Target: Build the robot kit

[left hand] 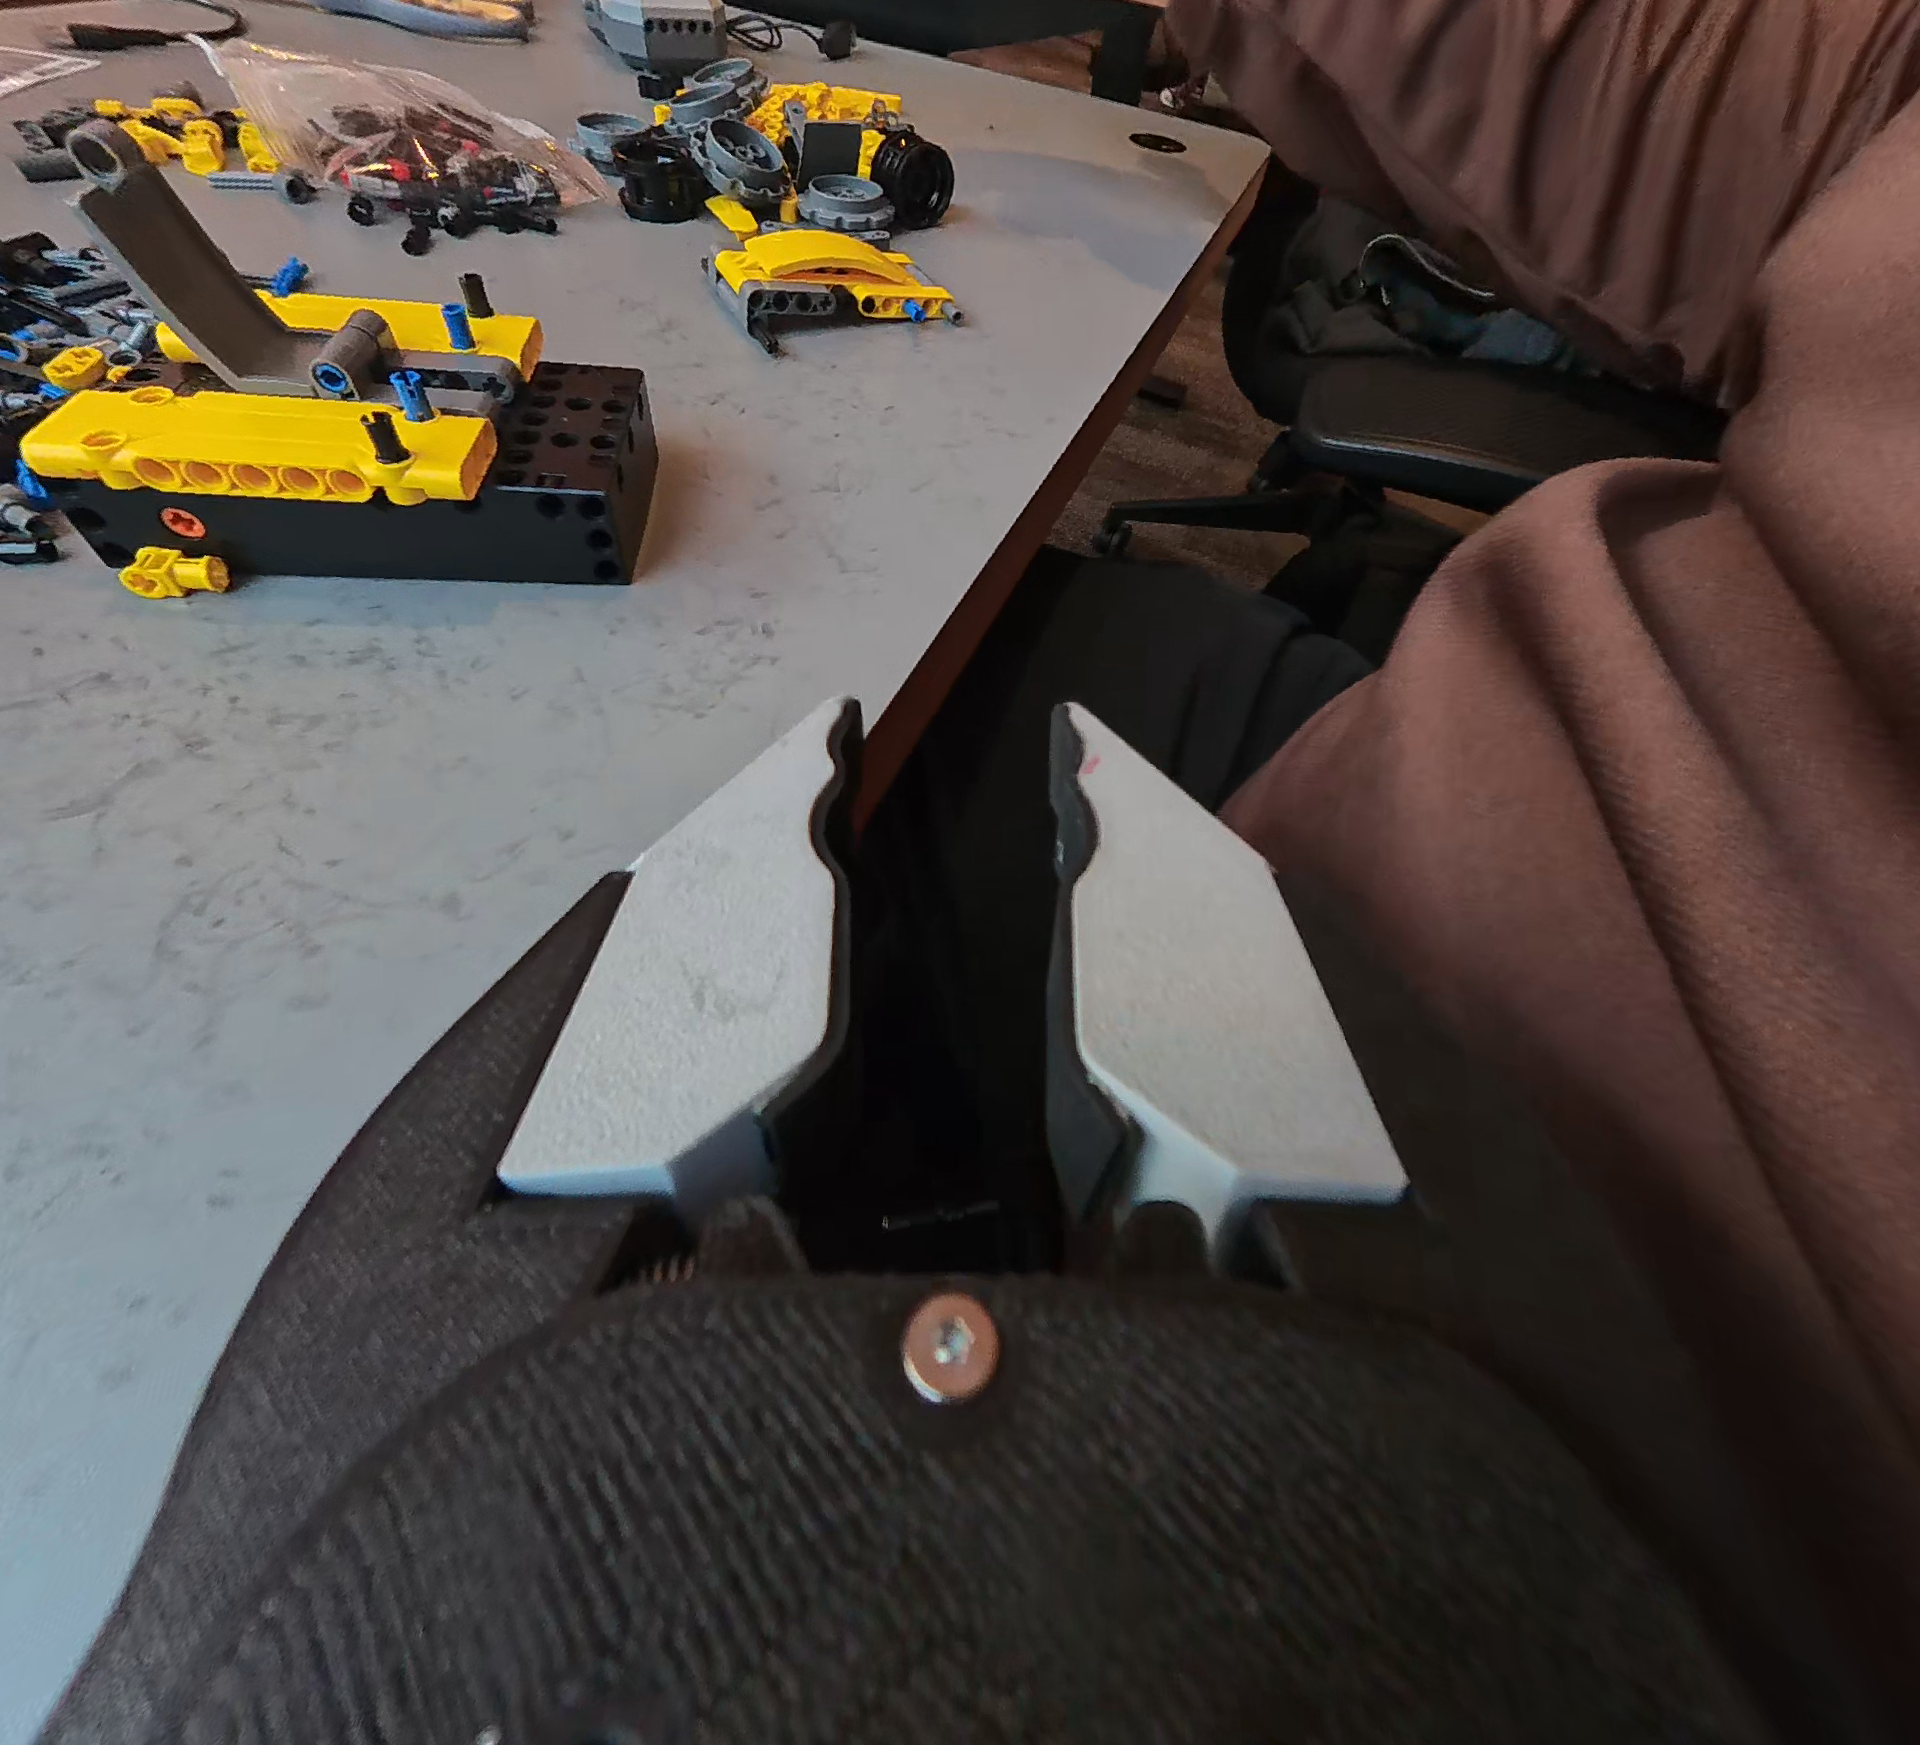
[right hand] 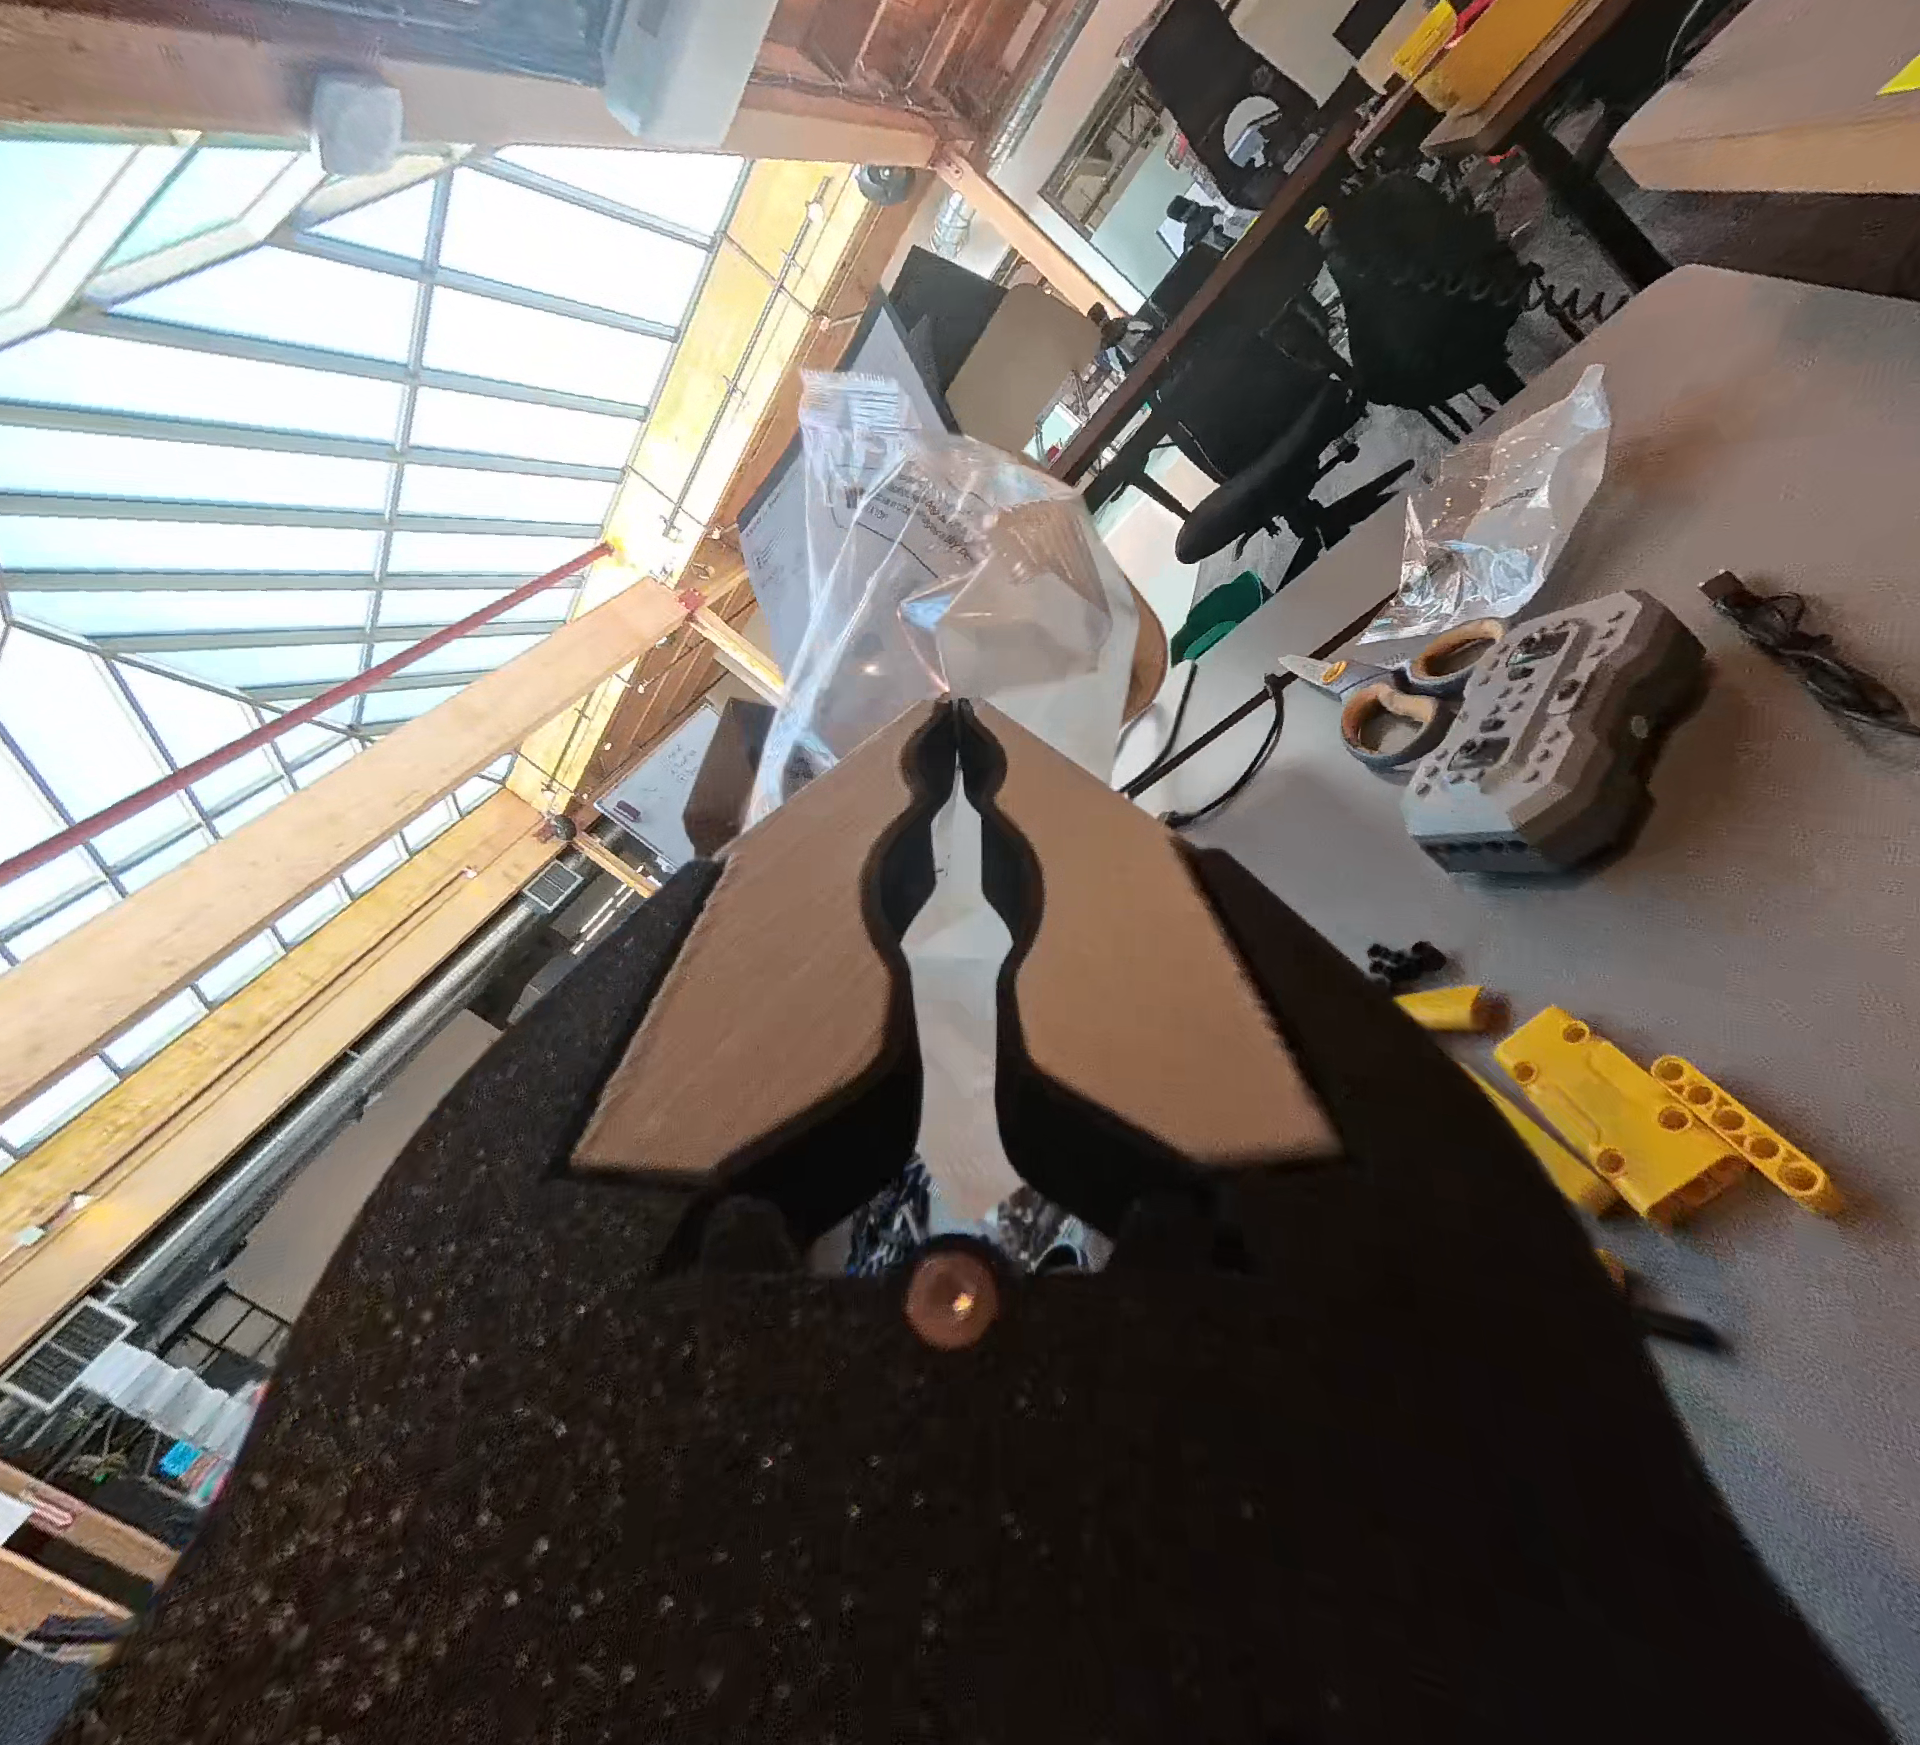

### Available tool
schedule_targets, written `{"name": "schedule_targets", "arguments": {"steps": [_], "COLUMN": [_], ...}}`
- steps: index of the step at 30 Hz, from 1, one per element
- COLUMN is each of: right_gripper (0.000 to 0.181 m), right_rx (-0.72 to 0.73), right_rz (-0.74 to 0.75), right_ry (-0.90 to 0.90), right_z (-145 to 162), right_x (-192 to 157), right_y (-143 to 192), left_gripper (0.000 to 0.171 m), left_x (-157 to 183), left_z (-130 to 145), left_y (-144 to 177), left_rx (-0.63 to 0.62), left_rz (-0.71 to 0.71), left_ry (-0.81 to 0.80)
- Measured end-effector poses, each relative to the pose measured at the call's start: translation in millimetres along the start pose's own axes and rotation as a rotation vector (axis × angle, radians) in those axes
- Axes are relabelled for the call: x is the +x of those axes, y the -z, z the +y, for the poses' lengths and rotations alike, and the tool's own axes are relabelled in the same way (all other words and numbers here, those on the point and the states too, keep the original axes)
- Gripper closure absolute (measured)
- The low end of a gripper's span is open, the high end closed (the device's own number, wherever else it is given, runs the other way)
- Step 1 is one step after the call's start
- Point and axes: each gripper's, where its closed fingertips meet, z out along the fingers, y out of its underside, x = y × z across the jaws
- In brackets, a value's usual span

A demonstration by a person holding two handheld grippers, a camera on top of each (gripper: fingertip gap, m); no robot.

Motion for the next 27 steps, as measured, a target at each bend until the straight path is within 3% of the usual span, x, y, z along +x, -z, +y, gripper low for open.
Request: {"name": "schedule_targets", "arguments": {"steps": [6,16,19,23,27], "right_gripper": [0.181,0.181,0.181,0.181,0.175], "right_rx": [-0.035,-0.300,-0.345,-0.326,-0.424], "right_rz": [0.016,0.288,0.334,0.307,0.371], "right_ry": [-0.077,-0.032,-0.039,-0.068,-0.018], "right_z": [-7,24,37,32,42], "right_x": [14,96,116,115,129], "right_y": [-53,-154,-165,-173,-174], "left_gripper": [0.140,0.140,0.140,0.140,0.140], "left_x": [2,-4,-6,-8,-9], "left_z": [-1,-2,0,2,3], "left_y": [0,6,7,8,8], "left_rx": [0.006,0.007,-0.003,-0.006,-0.008], "left_rz": [0.012,-0.010,-0.025,-0.039,-0.047], "left_ry": [-0.005,-0.014,-0.031,-0.023,-0.018]}}
